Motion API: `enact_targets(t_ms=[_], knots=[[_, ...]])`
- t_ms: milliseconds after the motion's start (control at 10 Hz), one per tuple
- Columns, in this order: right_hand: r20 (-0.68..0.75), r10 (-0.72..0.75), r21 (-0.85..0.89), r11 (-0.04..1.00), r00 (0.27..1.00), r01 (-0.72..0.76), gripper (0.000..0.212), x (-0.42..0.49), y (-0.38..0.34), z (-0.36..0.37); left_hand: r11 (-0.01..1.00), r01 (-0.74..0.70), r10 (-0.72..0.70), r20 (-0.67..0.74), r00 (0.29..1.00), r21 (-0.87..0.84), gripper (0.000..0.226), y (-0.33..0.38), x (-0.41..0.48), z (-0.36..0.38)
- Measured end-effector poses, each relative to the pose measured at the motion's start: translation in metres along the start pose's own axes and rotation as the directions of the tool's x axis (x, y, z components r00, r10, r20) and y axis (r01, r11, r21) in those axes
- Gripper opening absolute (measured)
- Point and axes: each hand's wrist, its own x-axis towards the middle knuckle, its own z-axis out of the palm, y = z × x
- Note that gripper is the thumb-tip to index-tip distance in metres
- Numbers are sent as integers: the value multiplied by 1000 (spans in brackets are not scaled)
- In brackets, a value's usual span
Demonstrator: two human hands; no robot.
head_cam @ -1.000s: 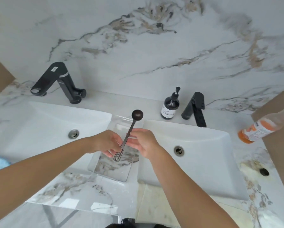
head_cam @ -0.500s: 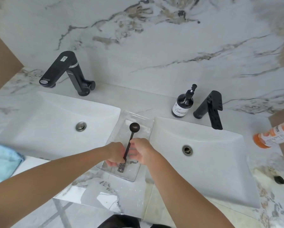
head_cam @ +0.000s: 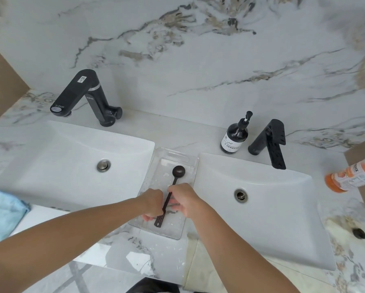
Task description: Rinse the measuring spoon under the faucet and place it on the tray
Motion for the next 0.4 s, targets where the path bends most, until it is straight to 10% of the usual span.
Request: enact_targets(t_ms=[400], knots=[[-43,-88,-144,986,995,81,27,-44,-27,-41,987,-66,66,11,998,146,33,41,-25,-49]])
